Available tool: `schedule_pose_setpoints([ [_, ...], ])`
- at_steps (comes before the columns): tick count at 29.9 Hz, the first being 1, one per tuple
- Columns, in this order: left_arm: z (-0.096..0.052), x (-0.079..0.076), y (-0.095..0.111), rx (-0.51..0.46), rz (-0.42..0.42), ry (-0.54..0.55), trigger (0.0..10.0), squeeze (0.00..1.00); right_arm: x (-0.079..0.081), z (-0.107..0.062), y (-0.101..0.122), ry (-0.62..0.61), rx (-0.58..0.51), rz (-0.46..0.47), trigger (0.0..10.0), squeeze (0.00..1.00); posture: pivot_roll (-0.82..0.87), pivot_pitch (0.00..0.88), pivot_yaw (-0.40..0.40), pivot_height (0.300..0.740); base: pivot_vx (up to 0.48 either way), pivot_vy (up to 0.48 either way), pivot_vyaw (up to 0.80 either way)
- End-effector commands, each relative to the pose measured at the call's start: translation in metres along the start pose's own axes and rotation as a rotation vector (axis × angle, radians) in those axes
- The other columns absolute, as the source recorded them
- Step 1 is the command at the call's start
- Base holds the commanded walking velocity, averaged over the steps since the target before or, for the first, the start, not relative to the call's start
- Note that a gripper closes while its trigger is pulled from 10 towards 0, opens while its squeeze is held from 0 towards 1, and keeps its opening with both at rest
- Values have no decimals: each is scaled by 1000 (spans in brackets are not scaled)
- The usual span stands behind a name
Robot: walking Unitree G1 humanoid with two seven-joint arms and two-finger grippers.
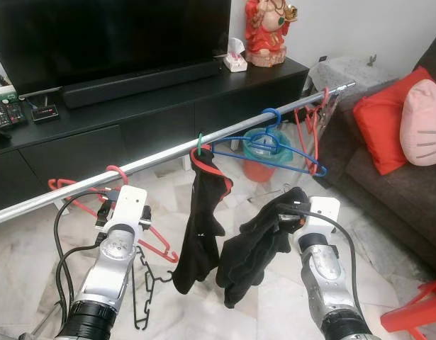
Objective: Hang hanger
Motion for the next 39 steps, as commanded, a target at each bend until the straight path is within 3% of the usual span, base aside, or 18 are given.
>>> schedule_pose_setpoints([
  [1, 1, 1, -5, 27, 7, 17, 10000, 0, -3, 5, 7, -7, -20, 2, 10000, 0, -22, 0, -69, 740, 0, 0, 0],
  [11, 2, 8, -2, 16, 8, 54, 10000, 0, -1, 5, 7, -4, -19, 8, 10000, 0, -16, 10, -68, 740, 0, 0, 0],
  [12, 2, 8, -2, 15, 6, 51, 9255, 0, -1, 5, 7, -4, -20, 8, 10000, 0, -16, 10, -67, 740, 0, 0, 0],
  [13, 2, 8, -2, 13, 2, 45, 0, 0, 0, 5, 8, -4, -20, 9, 10000, 0, -17, 10, -66, 740, 0, 0, 0],
  [16, 2, 5, -2, 7, -8, 18, 0, 0, -1, 5, 7, -7, -18, 11, 10000, 0, -15, 10, -64, 740, 0, 0, 0],
  [22, -1, -20, -2, 10, -44, -149, 0, 0, 0, 6, 8, -6, -20, 13, 10000, 0, -16, 0, -60, 740, 0, 0, 0],
  [26, -3, -30, -1, 10, -58, -199, 0, 0, 0, 6, 8, -6, -21, 13, 10000, 0, -17, 0, -60, 740, 0, 0, 0],
  [39, -1, -23, 0, 1, -35, -156, 0, 0, -1, 7, 8, -4, -21, 12, 10000, 0, -16, 3, -70, 740, 0, 0, 0],
])
Point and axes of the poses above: a point about 5 cm out from each wrist's last joint towards the gripper, its own z axis pointing out of the wrist towards the gripper, its own y axis along the axis of the wrist's last joint, x = y × z, the point moved 3 cm from there along z, pointing out of the wrist towards the gripper, and after that the axes turned 13 degrees about -z, right-handed, at the moved point
